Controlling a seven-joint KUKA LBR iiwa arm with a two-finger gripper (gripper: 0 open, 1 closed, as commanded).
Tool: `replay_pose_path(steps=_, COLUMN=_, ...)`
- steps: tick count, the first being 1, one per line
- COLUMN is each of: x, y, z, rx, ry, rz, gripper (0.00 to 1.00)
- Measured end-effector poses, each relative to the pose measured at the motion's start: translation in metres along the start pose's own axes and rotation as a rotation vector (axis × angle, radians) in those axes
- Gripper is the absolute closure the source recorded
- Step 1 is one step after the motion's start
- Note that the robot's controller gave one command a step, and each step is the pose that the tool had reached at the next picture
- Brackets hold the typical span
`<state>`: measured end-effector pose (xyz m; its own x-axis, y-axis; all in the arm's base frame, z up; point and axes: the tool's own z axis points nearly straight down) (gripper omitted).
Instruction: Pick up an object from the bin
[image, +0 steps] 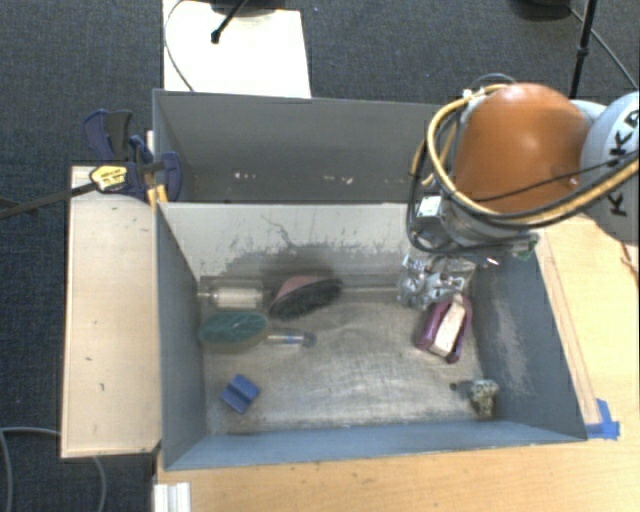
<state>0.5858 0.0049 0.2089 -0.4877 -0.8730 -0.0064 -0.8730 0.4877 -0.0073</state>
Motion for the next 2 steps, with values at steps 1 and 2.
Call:
replay_pose_path(steps=1, x=0.001, y=0.001, z=0.003, rx=-0.006, ry=0.003, rz=0.006, gripper=0.00)
replay_pose_path(steps=2, x=0.072, y=0.007, z=0.057, rx=-0.010, ry=0.010, rz=0.138, gripper=0.00)
